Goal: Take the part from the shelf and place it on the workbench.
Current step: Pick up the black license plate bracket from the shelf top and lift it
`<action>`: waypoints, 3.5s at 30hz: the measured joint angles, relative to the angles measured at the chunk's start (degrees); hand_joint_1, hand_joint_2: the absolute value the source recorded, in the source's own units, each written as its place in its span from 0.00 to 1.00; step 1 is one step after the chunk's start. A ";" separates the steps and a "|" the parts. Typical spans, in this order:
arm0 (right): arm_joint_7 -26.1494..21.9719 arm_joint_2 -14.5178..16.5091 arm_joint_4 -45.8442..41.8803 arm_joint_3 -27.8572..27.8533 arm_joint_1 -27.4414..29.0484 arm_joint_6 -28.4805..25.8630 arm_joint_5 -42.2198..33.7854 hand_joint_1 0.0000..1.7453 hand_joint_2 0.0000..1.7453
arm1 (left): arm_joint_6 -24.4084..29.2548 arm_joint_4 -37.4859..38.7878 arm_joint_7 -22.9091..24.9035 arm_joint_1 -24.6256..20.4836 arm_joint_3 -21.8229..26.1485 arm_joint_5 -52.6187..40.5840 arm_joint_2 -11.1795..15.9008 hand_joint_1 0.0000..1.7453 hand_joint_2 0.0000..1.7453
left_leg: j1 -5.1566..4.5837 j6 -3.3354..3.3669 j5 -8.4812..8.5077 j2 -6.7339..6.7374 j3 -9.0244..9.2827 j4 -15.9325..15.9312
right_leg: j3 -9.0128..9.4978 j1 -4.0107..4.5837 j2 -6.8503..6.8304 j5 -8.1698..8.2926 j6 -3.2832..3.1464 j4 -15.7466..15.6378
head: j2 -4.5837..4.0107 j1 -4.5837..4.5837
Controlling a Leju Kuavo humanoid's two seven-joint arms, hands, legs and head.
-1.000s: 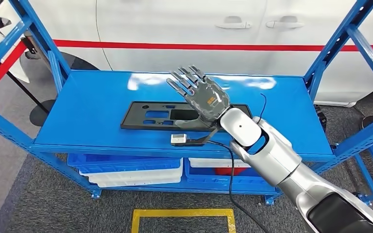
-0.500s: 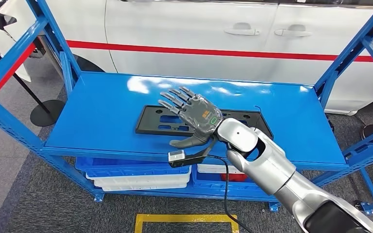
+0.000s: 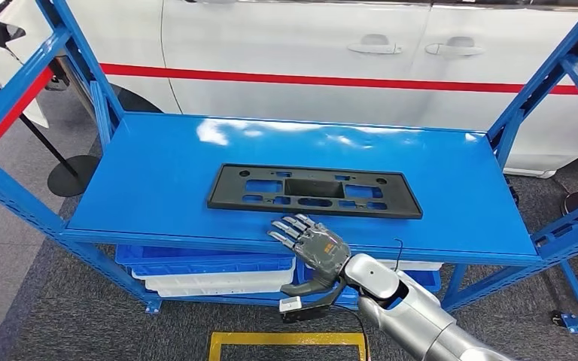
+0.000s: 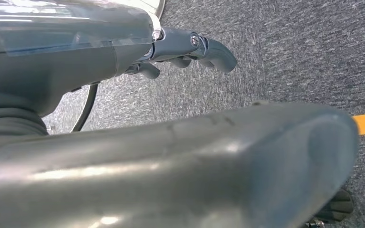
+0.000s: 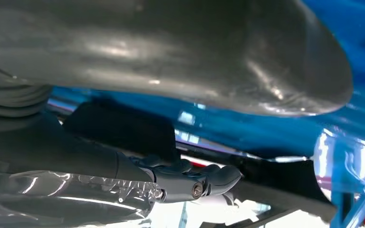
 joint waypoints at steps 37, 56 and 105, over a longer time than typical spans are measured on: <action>2.67 7.37 -4.09 11.75 -32.22 15.67 4.05 0.00 0.00 | 1.57 0.00 0.20 -1.44 -0.24 -0.93 -0.83 0.00 0.00 | 0.08 -0.42 0.13 0.16 0.05 -0.03 | -0.25 0.05 0.15 -0.06 -0.08 0.51 | 0.00 0.00; 3.56 19.08 30.19 15.68 -27.68 -8.36 3.81 0.00 0.00 | -0.60 0.00 1.21 -3.26 -2.00 -2.95 -1.54 0.00 0.00 | 0.08 -0.47 0.09 0.19 0.06 -0.03 | -0.27 0.06 0.17 -0.12 -0.16 0.54 | 0.00 0.00; 5.56 25.87 41.92 4.28 -27.05 -13.10 12.36 0.00 1.00 | -0.03 0.00 2.61 -3.22 -3.10 -4.86 -2.44 0.00 0.00 | 0.08 -0.48 0.09 0.20 0.08 -0.03 | -0.28 0.05 0.20 -0.12 -0.16 0.59 | 0.00 0.00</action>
